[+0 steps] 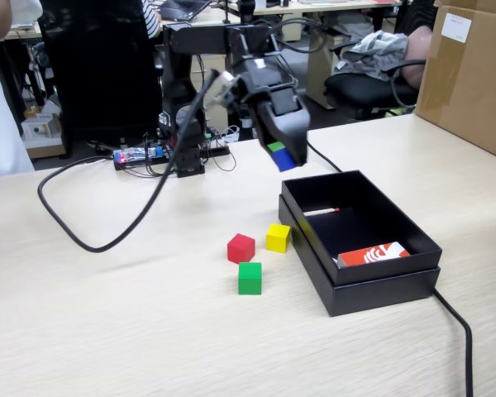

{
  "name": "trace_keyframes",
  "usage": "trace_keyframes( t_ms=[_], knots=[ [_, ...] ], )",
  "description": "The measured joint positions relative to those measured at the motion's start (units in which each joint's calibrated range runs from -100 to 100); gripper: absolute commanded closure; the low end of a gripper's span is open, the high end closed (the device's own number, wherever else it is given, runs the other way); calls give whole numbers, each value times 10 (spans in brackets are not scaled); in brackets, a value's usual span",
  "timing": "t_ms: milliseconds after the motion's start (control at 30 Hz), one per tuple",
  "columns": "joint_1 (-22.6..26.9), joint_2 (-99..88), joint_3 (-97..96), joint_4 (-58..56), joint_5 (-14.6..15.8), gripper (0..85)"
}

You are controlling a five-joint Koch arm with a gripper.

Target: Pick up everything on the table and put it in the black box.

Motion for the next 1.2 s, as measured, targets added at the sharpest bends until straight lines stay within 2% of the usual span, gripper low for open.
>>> trace_keyframes(
  t_ms=[33, 67, 100, 200, 367, 433, 533, 633, 767, 967, 1100, 1167, 1200],
  knots=[
    [8, 78, 15, 0, 1, 773],
    [8, 80, 15, 0, 1, 771],
    [20, 192, 105, -22, 10, 769],
    [30, 285, 210, -70, 22, 759],
    [40, 381, 244, -100, 38, 563],
    [40, 382, 247, -101, 37, 504],
    [39, 374, 224, -105, 38, 472],
    [32, 303, 163, -109, 37, 473],
    [6, 119, 114, -119, 35, 473],
    [-50, -43, 20, -153, -7, 470],
    [-94, -58, -45, -156, -49, 470],
    [-108, -56, -55, -156, -73, 439],
    [-111, -47, -54, -156, -76, 439]
  ],
)
